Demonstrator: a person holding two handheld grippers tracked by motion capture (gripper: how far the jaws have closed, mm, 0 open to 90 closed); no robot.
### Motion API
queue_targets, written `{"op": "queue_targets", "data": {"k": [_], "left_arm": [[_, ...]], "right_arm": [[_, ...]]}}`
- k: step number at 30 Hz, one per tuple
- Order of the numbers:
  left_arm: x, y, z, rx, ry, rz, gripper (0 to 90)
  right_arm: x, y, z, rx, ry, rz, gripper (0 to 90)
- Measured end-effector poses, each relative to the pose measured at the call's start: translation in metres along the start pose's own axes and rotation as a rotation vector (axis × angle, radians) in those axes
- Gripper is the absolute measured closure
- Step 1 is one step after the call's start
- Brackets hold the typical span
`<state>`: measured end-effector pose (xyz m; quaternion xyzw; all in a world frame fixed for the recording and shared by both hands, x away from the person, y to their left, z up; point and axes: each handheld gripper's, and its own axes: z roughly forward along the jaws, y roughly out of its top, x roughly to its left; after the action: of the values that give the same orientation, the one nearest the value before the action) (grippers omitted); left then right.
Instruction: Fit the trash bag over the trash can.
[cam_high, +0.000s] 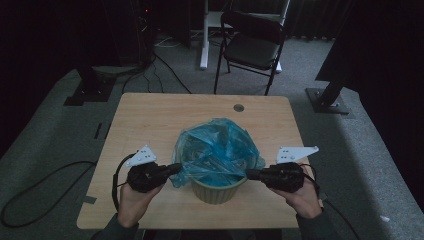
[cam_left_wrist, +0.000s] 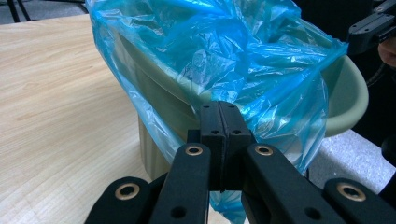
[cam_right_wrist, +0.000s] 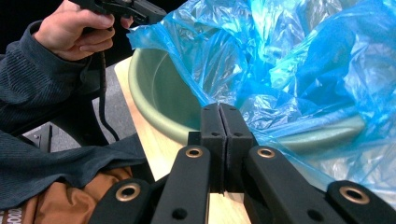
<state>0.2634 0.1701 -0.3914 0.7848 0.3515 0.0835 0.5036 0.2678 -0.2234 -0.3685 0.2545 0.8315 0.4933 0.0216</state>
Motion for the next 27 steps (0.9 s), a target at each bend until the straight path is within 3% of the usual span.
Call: {"op": "queue_targets", "data": {"k": [12,19,27], "left_arm": [[-0.003,-0.006,0.0,-0.001,-0.007,0.003,90.0],[-0.001,-0.004,0.003,-0.005,0.0,-0.003,90.0],[0.012,0.006,0.016,-0.012,0.015,-0.022,90.0]], "right_arm": [[0.002,-0.01,0.001,0.005,0.005,-0.015,90.0],[0.005,-0.01,0.002,0.0,-0.041,-0.054,90.0],[-0.009,-0.006,0.006,-0.016,-0.058,-0.045,90.0]]}}
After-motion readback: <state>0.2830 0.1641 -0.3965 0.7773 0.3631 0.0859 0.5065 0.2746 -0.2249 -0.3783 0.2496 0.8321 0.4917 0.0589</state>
